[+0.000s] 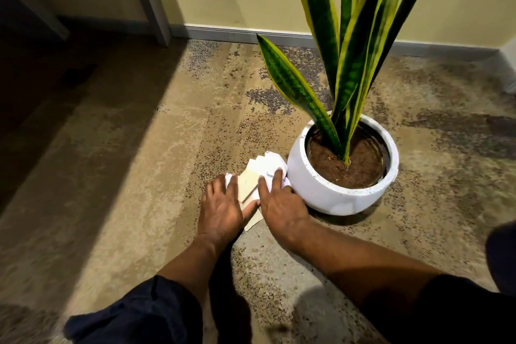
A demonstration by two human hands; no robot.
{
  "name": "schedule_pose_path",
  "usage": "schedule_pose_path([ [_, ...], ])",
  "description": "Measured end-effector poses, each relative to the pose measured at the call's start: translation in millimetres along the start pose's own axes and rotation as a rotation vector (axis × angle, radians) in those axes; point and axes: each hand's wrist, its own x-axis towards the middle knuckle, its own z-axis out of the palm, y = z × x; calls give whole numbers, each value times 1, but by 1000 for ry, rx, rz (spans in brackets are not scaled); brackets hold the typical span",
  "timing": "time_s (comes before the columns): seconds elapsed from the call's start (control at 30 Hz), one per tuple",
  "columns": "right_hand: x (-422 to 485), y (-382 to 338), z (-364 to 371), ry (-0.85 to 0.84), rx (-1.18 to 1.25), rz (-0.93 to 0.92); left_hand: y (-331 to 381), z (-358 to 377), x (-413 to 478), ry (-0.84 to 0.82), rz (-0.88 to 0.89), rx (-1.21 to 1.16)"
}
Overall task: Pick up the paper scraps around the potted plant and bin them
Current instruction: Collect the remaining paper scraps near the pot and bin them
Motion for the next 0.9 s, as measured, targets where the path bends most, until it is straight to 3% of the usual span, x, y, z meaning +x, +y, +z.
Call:
schedule_pose_path([
  [0.5, 9, -1, -11, -3, -200, -144, -7, 5, -1, 57, 2, -46],
  [0.73, 2, 6, -16, 85, -109, -245, -6, 6, -2, 76, 11, -52],
  [0.9, -1, 6, -7, 63, -61, -164, -6, 4, -3, 55, 12, -81],
])
